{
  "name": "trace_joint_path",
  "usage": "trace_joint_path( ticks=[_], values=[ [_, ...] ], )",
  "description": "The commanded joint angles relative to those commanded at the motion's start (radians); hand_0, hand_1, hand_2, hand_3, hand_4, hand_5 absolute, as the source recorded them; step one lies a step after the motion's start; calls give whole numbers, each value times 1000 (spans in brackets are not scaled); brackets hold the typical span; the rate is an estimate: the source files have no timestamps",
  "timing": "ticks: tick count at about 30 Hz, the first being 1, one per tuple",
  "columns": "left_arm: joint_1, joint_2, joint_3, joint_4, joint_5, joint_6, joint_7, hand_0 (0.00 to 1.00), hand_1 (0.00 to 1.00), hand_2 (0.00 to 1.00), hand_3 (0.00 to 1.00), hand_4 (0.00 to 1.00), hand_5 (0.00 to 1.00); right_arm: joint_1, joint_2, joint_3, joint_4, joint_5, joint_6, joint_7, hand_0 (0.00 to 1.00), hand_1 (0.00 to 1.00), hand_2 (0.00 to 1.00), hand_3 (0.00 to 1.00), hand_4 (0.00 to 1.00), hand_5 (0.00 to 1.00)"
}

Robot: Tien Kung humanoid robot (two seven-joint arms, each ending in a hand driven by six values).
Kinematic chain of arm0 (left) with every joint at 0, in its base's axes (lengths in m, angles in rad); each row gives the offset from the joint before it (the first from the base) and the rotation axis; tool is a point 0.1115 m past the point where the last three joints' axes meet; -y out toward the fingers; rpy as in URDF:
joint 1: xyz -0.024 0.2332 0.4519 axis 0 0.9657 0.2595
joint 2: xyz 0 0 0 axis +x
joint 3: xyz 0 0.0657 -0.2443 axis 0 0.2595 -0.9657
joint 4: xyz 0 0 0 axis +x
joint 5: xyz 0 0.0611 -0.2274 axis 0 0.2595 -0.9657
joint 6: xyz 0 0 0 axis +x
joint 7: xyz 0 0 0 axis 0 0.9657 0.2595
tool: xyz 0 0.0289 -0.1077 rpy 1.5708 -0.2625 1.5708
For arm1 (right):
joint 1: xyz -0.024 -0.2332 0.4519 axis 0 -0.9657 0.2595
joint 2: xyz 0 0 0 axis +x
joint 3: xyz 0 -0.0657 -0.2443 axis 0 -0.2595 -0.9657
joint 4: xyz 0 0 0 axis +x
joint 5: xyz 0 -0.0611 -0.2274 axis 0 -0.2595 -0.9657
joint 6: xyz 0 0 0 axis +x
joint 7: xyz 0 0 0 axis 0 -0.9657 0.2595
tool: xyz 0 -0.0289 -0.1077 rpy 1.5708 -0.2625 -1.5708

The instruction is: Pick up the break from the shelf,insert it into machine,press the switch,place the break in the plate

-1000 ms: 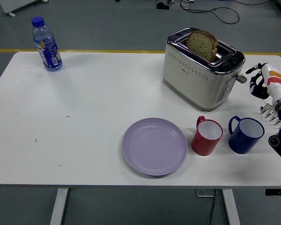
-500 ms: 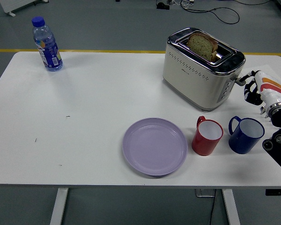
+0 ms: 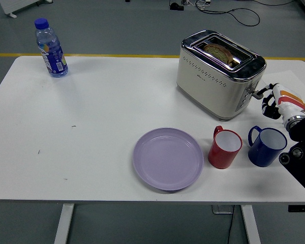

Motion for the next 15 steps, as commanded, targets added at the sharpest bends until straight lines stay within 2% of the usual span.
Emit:
trace_joint_path(
  ticks=[10, 15],
  values=[
    [2, 0, -4, 0, 7, -2, 1, 606, 467, 467, 546, 291, 922, -11, -12, 51, 31, -24, -9, -8, 251, 297, 400, 599, 414, 2],
    [6, 0, -7, 0, 14, -4, 2, 606, 467, 468, 545, 291, 922, -19, -19, 119, 65, -73, -20, -36, 257, 298, 403, 603, 409, 2]
  ],
)
